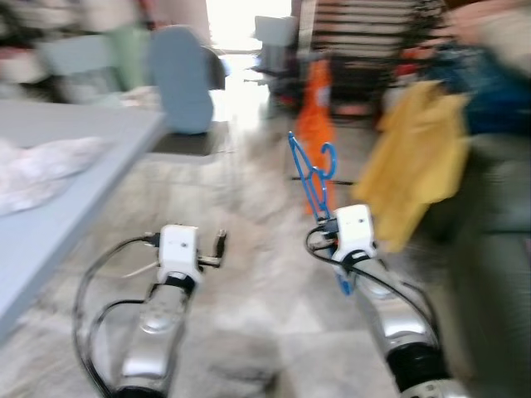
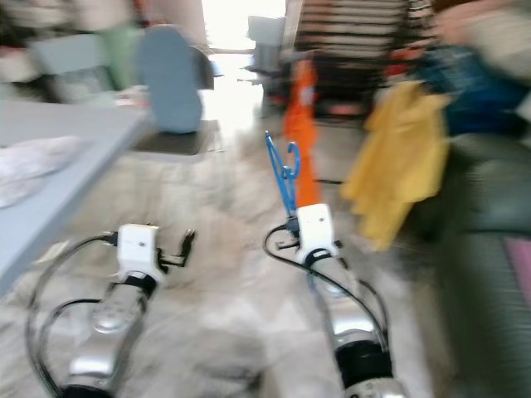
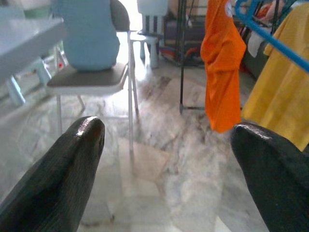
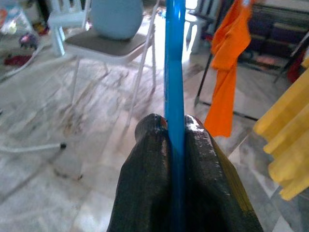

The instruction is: Hang hanger

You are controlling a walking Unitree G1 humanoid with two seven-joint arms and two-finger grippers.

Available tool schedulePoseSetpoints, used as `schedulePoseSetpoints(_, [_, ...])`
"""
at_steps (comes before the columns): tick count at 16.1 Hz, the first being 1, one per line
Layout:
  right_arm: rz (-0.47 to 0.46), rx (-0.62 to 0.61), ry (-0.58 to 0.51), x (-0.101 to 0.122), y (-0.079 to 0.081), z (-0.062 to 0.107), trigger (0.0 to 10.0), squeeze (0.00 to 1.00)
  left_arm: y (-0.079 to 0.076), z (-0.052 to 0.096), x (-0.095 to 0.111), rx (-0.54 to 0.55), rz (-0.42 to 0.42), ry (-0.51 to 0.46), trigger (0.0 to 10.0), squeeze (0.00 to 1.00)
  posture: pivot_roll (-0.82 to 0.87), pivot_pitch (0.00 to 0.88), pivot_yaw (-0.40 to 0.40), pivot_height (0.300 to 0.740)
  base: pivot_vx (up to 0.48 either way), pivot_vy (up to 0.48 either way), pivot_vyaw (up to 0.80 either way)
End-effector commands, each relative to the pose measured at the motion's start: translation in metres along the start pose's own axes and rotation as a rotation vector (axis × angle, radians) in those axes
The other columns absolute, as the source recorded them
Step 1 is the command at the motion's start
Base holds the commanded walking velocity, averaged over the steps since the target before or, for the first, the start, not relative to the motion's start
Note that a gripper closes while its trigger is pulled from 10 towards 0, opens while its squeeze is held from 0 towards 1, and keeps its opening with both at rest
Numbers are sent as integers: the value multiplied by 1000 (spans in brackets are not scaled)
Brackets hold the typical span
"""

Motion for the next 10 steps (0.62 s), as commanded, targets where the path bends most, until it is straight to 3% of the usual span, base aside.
schedulePoseSetpoints(1, [1,5,-30,8,1,-2,10000,0,1,1,2,-13,1,-10,10000,0,-76,0,-5,740,0,0,800])
schedulePoseSetpoints(4, [14,30,-38,9,6,-1,10000,0,-1,1,3,-25,4,-16,10000,0,-76,0,-1,740,0,-160,800])
schedulePoseSetpoints(9, [18,45,-36,8,8,-1,10000,0,-4,0,2,-38,11,-14,10000,0,-79,0,0,740,0,-343,800])
schedulePoseSetpoints(10, [10,51,-41,9,9,-1,10000,0,-4,0,2,-39,11,-13,10000,0,-80,0,0,740,0,-255,0])
Point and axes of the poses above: a point about 5 cm out from each wrist's last joint towards the gripper, its own z axis pointing back from the gripper into the wrist, its own x axis along the axis of the wrist's last joint, y = z × x, the point moved 1 cm from there along -z, pointing out of the wrist towards the gripper, and after that the axes turned 1 degree about z, right-handed, at the moved point
